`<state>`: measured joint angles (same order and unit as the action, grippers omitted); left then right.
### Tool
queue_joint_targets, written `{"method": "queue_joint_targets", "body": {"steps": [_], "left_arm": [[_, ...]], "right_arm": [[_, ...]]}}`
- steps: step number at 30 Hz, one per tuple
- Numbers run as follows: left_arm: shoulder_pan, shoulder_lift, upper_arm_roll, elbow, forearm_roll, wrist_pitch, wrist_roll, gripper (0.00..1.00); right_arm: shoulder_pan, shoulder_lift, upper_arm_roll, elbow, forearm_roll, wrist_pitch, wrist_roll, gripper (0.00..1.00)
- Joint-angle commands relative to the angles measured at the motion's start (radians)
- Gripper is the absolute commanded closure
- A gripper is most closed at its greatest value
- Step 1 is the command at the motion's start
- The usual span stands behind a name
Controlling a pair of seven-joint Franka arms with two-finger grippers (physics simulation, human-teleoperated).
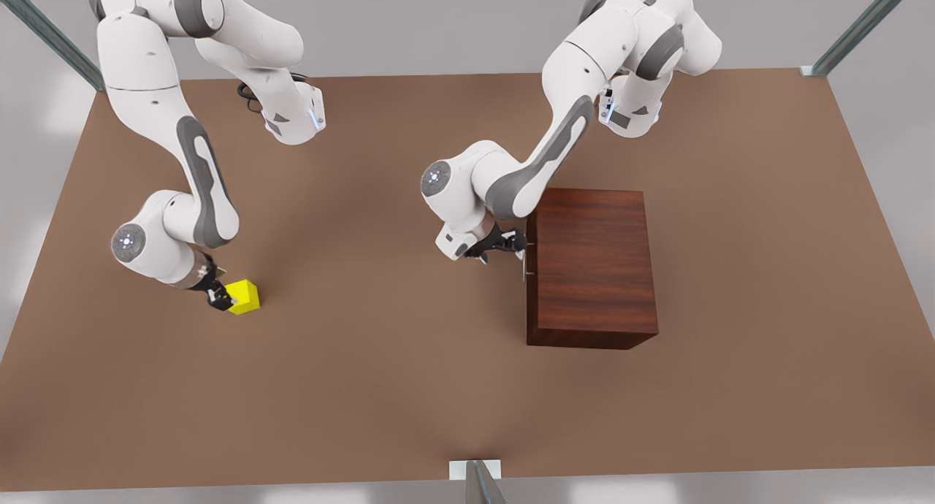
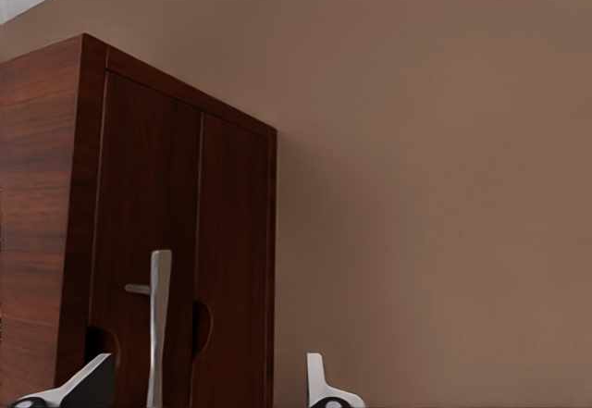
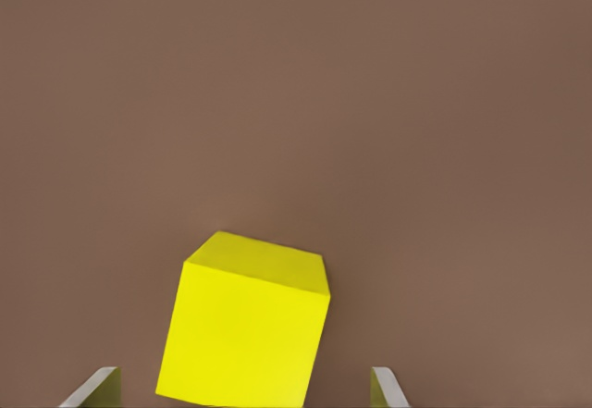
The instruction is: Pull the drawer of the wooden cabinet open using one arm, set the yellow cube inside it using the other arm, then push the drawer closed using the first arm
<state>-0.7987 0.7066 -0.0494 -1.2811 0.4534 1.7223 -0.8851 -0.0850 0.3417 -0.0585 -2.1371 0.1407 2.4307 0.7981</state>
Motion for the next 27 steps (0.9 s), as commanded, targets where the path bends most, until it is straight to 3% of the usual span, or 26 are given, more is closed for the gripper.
{"method": "queue_joint_targets", "body": {"steps": [1,27], "left_arm": [[-0.002,-0.001,0.000,-0.004,0.034,0.007,-0.201,0.00],[0.004,0.053,0.006,-0.029,0.067,0.030,-0.161,0.00]], "right_arm": [[0.005,0.013,0.000,-0.006,0.003,0.082,0.231,0.00],[0.036,0.145,-0.006,0.022,-0.023,0.096,0.247,0.00]]}}
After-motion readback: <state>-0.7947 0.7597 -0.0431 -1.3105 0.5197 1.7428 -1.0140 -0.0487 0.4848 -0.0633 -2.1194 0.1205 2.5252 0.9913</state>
